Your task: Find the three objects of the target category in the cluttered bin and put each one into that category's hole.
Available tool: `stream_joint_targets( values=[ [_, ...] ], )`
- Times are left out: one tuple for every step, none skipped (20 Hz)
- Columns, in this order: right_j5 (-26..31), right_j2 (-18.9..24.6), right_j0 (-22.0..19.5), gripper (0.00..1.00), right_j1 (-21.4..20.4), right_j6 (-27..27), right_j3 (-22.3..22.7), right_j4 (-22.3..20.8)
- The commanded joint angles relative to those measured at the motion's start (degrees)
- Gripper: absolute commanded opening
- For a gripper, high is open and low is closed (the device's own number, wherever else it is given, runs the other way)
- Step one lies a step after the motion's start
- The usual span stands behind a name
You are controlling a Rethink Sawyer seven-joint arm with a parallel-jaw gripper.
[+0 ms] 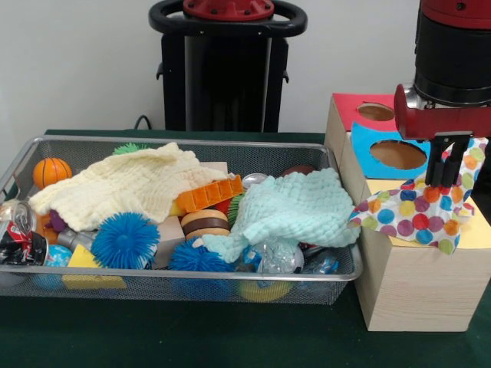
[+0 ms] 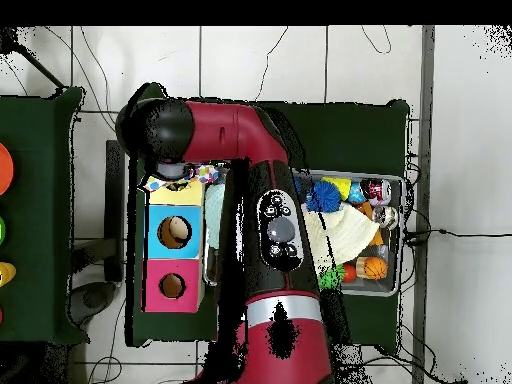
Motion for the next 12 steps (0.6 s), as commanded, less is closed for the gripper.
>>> stream_joint_targets(
  values=[
    [5.25, 2.11, -1.41, 0.00, 1.34, 3.06, 6.88, 0.84],
    [4.98, 2.11, -1.47, 0.00, 1.40, 2.93, 6.85, 0.73],
    [5.27, 2.14, -1.52, 0.00, 1.64, 2.81, 6.39, 0.67],
    [5.08, 2.10, -1.57, 0.00, 1.73, 2.63, 6.24, 0.49],
    [5.44, 2.13, -1.62, 0.00, 2.05, 2.55, 5.58, 0.43],
    [5.30, 2.05, -1.62, 0.00, 2.09, 2.57, 5.47, 0.33],
    [5.16, 1.97, -1.61, 0.00, 2.12, 2.58, 5.36, 0.23],
    [5.13, 1.93, -1.64, 0.00, 2.13, 2.53, 5.35, 0.17],
    [5.28, 1.88, -1.59, 0.00, 2.17, 2.50, 5.08, 0.07],
    [5.23, 1.83, -1.59, 0.00, 2.16, 2.50, 5.09, 0.02],
    [4.83, 1.78, -1.55, 0.00, 1.77, 2.53, 5.81, 0.04],
    [4.59, 1.73, -1.52, 0.00, 1.72, 2.56, 5.95, -0.01]
  ],
)
